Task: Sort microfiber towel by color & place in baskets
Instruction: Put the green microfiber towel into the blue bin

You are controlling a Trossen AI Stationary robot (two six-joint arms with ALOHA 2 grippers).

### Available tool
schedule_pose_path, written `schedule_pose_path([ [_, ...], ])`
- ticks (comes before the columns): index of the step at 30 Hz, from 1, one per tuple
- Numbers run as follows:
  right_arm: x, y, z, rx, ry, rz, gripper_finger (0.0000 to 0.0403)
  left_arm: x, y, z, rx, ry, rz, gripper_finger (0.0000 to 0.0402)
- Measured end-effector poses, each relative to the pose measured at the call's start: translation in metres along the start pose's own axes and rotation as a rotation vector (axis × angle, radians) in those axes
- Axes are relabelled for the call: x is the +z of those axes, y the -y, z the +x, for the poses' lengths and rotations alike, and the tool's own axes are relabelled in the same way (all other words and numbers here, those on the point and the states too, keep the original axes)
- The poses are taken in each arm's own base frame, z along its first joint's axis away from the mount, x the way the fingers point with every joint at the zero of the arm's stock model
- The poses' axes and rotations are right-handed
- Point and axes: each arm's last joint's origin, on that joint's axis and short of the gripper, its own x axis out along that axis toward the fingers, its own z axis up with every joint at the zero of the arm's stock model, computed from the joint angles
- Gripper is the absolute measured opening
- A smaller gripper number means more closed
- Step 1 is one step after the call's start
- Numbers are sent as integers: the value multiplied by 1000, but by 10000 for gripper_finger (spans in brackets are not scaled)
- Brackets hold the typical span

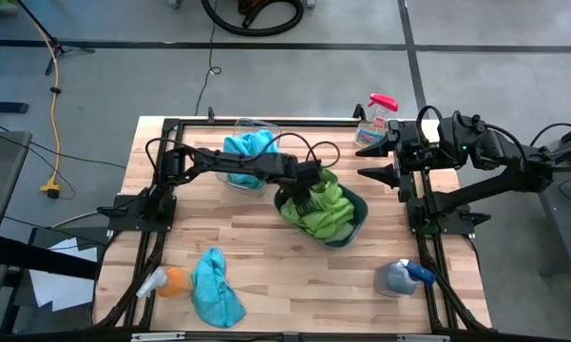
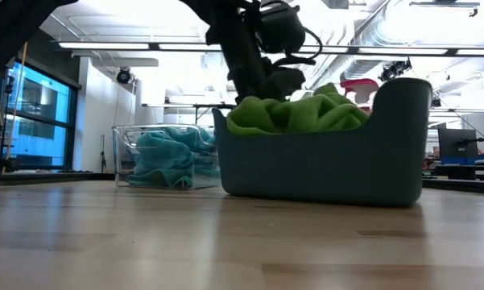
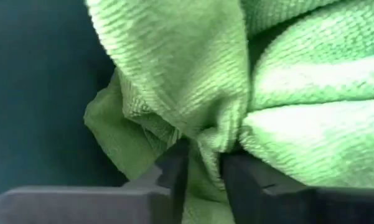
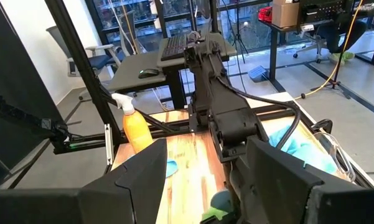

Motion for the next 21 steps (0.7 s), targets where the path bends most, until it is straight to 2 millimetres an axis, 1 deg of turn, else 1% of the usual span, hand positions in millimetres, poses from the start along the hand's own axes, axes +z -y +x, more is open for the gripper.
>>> schedule_pose_path([
  [5,0,0,0,0,0,3,218,8,2,-15,-11,-8,28,144],
  [9,0,1,0,-24,1,4,218,17,3,-32,-6,-11,59,178],
  [13,-10,5,2,-149,-84,24,218,22,3,-49,1,-23,111,192],
  [18,-30,11,8,-263,-281,46,218,25,3,-66,-5,1,122,193],
  [21,-42,14,11,-331,-410,54,218,24,3,-83,-10,23,123,193],
])
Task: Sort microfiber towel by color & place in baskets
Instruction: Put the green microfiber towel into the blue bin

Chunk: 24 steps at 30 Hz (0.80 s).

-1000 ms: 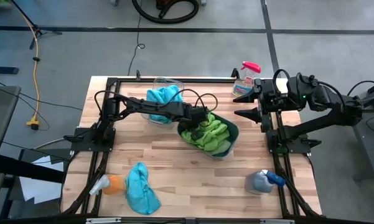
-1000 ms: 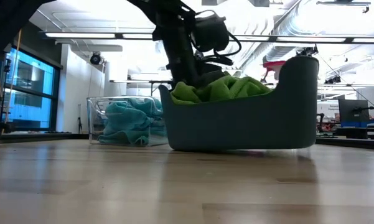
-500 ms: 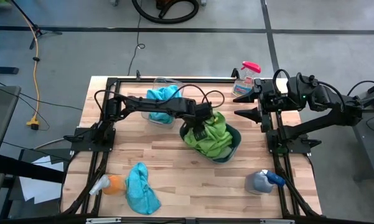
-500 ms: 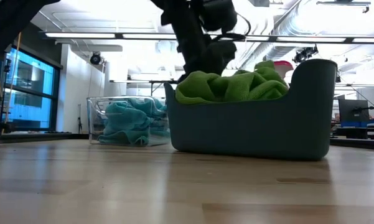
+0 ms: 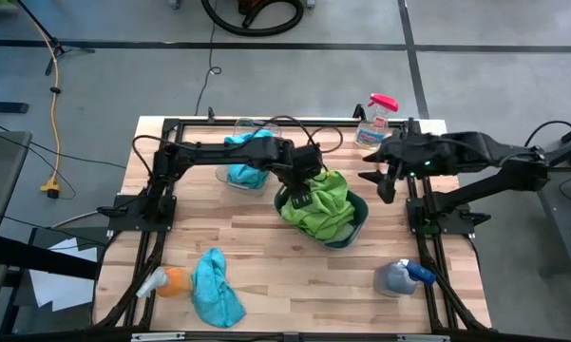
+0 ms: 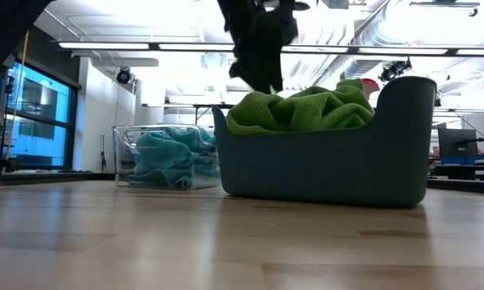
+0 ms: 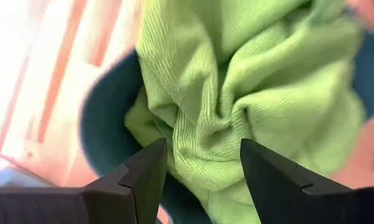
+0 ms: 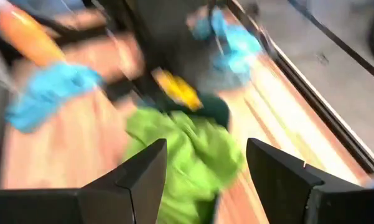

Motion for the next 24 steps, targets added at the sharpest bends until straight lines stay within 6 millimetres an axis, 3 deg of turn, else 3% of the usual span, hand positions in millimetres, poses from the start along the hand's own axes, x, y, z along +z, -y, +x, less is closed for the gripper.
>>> schedule_pose_path([
  [8,-37,-2,49,-46,-124,10,218,-4,-1,-90,50,228,1,194],
  [14,-55,-7,79,30,-98,129,218,-19,9,-183,34,566,9,194],
  [19,-44,-11,86,39,-60,225,218,-41,24,-243,47,785,84,194],
  [24,-13,-14,104,-7,-95,238,218,-67,25,-275,77,821,52,194],
])
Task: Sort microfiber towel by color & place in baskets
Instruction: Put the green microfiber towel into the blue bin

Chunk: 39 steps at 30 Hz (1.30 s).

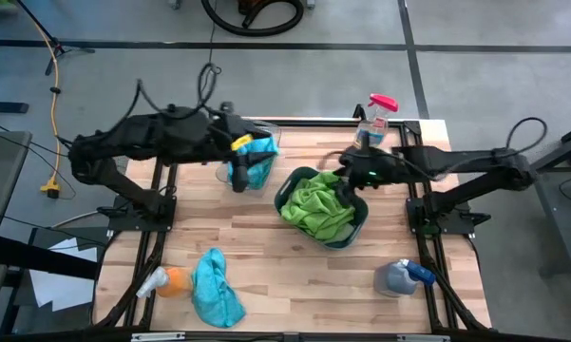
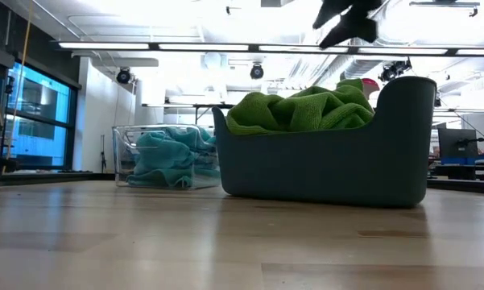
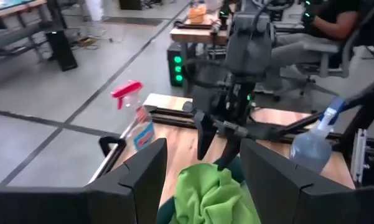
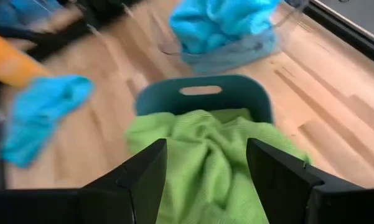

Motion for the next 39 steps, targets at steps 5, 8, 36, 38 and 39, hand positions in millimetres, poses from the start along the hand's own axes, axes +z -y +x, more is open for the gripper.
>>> schedule_pose_path([
  [5,19,4,36,-146,-151,-32,214,-4,2,-25,49,-21,-38,194],
  [8,18,11,56,-244,-272,-2,180,-5,3,-38,60,-22,-37,194],
  [36,-40,-36,148,-514,-231,691,0,-2,-29,-103,165,69,166,194],
  [38,-45,-34,160,-544,-248,682,0,-2,-30,-103,166,68,163,194],
  [39,-48,-32,167,-559,-258,678,0,-2,-30,-104,165,68,159,194],
])
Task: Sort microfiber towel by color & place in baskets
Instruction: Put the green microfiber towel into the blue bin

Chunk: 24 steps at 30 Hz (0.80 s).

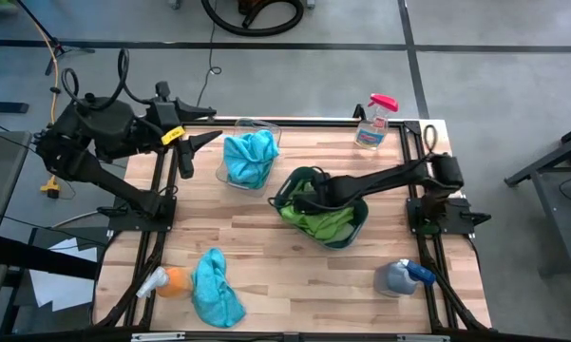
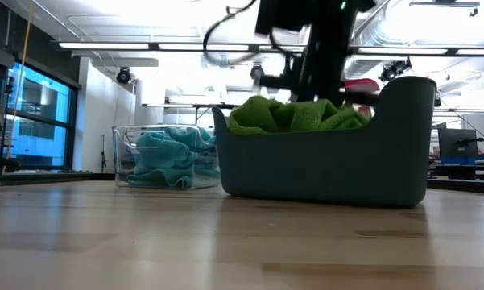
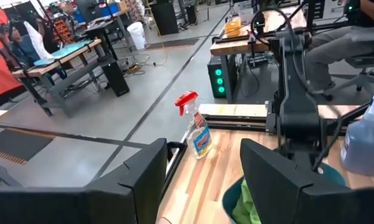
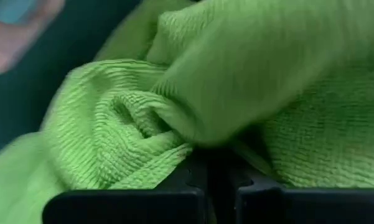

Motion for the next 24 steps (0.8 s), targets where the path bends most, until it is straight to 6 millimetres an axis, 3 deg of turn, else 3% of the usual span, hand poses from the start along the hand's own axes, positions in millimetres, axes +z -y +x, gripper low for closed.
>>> schedule_pose_path([
  [7,-8,-14,47,-16,-32,-45,0,0,0,-1,0,0,-29,194],
  [12,-12,-19,59,0,-49,-67,0,0,-1,0,6,2,-44,194],
  [17,-6,-17,43,37,-51,-105,0,0,-1,0,13,2,-55,193],
  [24,11,-5,-3,85,10,-109,0,0,-1,0,14,2,-55,193],
])
